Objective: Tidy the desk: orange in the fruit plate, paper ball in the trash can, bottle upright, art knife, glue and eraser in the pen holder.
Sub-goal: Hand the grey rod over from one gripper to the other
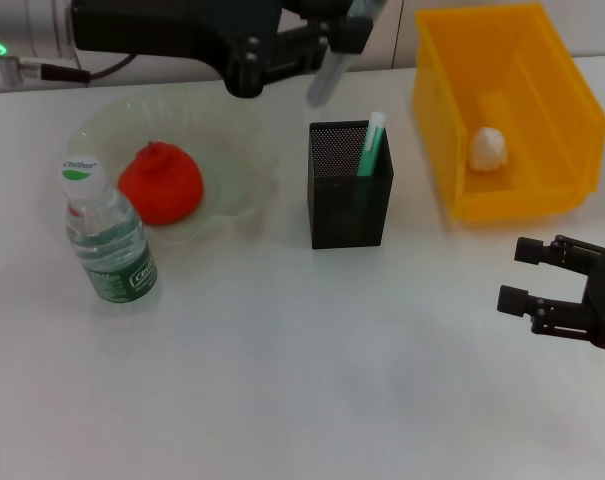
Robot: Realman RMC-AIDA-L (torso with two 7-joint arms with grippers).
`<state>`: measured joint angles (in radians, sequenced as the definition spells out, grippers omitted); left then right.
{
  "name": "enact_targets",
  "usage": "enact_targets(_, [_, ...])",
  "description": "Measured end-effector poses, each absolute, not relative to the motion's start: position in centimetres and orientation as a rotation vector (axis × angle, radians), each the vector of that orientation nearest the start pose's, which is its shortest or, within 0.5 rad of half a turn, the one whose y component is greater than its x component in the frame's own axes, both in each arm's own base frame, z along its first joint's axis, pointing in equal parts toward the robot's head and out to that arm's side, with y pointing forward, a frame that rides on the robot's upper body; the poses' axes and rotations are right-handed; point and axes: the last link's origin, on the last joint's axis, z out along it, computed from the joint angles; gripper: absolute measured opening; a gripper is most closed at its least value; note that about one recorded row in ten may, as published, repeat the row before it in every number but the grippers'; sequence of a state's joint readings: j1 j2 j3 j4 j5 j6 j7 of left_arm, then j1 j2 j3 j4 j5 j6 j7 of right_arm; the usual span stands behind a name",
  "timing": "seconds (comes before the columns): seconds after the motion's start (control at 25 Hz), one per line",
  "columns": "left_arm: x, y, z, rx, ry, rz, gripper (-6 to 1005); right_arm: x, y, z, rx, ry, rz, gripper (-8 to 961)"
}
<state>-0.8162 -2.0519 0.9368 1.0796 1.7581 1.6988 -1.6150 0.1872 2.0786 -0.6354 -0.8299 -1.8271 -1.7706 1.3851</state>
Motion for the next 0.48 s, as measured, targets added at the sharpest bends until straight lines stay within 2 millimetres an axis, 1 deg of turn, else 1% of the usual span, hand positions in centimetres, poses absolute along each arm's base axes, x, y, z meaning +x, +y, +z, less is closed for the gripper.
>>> enact_targets(0.08, [-6.9,37.6,5.3,-2.923,0.162,-0.927,144,31.8,23.8,5.0,-2.514,0.75,0.876,813])
enact_targets(0.16, [-6.9,37.6,5.3,-2.923,0.162,-0.927,143,31.8,23.9,5.0,-2.514,0.75,0.878,813])
enact_targets(0.2, [-7.1,37.6,5.3,-2.913,0.145,-0.979,142,31.8,23.9,5.0,-2.515,0.749,0.878,813])
enact_targets(0.24, [-7.6,37.7,5.3,-2.883,0.096,-1.099,142,31.7,23.9,5.0,-2.516,0.748,0.879,813])
enact_targets(0.48, [-8.2,37.4,5.3,-2.784,0.025,-1.371,142,31.5,24.0,4.9,-2.516,0.736,0.89,813])
